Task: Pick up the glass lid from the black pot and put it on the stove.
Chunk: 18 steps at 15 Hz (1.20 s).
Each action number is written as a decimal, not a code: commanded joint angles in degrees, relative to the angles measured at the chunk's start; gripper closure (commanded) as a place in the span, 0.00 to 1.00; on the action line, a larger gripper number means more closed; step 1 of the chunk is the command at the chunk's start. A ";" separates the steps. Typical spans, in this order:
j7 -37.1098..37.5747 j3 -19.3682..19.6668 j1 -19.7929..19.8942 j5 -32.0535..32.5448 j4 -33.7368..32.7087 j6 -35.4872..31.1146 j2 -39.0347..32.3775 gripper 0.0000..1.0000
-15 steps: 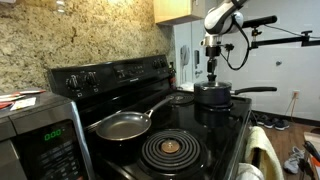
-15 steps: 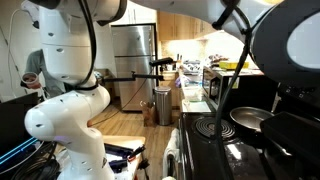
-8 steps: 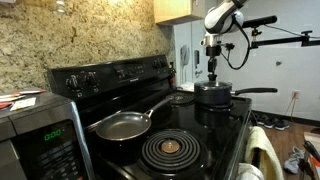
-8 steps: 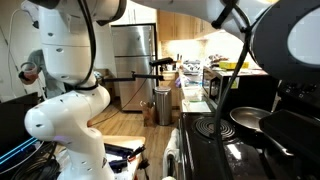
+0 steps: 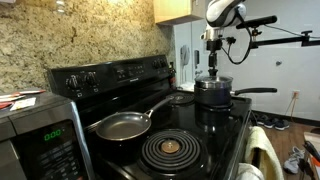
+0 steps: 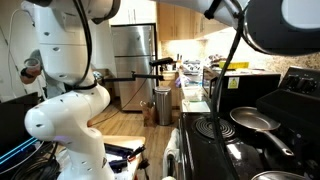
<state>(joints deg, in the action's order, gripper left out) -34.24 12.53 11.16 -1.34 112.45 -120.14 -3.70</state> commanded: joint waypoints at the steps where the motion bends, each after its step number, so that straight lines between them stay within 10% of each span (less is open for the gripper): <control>1: 0.71 -1.26 -0.21 1.57 -0.93 1.96 2.29 0.66; 18: -8.06 -7.26 -5.31 3.69 -6.71 -2.82 2.40 0.66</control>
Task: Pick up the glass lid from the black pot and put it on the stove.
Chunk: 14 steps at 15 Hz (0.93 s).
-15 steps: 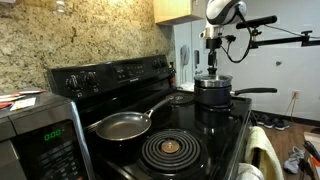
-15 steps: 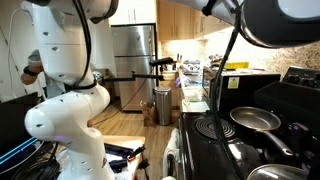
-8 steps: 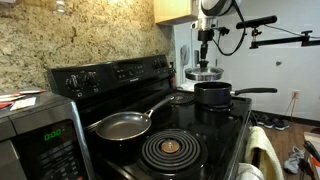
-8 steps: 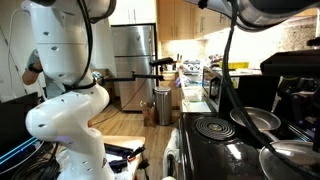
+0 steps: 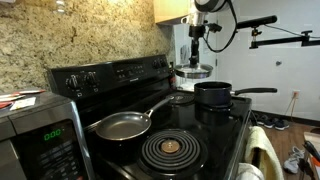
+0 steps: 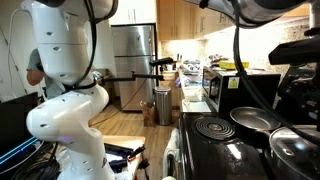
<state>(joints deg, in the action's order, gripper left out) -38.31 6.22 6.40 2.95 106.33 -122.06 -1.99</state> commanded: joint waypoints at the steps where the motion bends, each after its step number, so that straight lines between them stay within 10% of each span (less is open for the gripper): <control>1: -5.02 -1.54 -1.00 -0.85 0.11 -0.79 1.36 0.66; 14: -8.24 -7.09 -9.15 -3.21 19.27 -1.16 15.11 0.66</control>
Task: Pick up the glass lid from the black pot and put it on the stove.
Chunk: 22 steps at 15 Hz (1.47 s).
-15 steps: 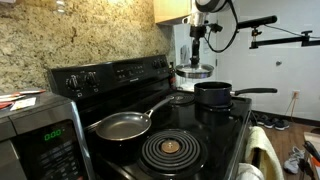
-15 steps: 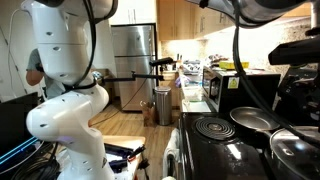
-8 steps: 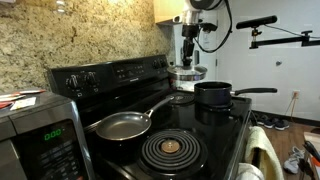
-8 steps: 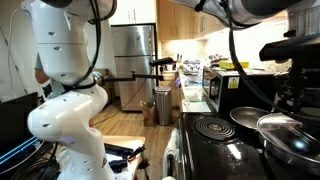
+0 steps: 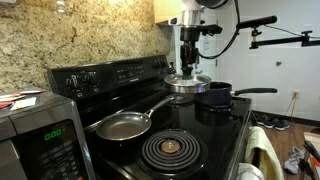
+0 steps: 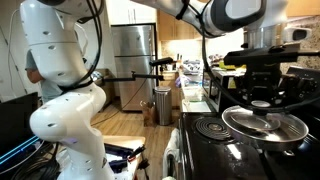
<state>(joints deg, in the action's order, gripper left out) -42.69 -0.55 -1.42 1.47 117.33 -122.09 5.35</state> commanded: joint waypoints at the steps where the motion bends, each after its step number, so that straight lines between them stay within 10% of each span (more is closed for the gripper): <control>1: -4.67 -0.25 -2.09 -2.23 11.42 -0.91 10.35 0.66; 4: -3.22 1.05 -3.23 -2.89 20.47 -1.55 17.98 0.66; 5: -1.73 0.46 -3.57 -1.26 13.68 0.16 10.58 0.41; 7: -1.62 1.22 -3.82 -1.17 18.29 0.13 14.81 0.41; 8: -1.10 1.64 -3.51 -0.94 19.32 0.17 15.87 0.66; 22: -8.01 -2.71 -11.67 -9.38 9.78 -7.85 -1.42 0.66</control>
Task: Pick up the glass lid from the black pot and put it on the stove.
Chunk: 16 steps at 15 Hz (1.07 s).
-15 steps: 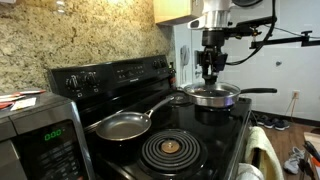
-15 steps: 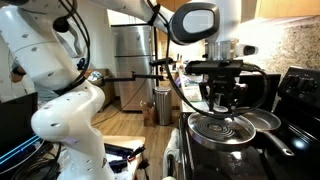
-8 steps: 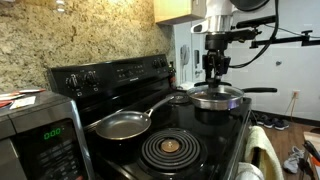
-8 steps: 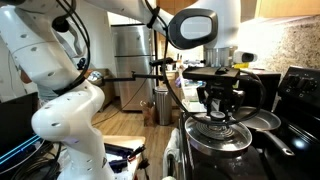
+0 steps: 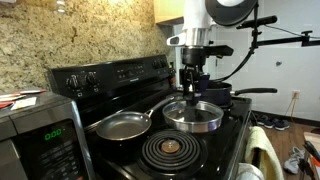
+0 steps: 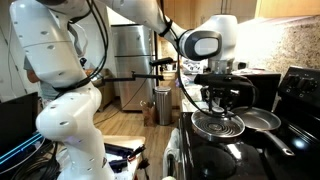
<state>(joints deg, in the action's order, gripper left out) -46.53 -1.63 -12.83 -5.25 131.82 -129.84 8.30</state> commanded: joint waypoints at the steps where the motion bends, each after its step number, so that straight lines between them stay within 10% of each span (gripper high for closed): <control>1: -4.36 -2.52 -0.19 -2.42 -6.08 0.23 -5.80 0.66; 16: -10.53 -10.23 1.41 -1.39 -13.59 1.71 -16.30 0.66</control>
<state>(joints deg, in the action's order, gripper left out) -54.22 -10.51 -12.88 -5.99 119.86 -129.61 -7.67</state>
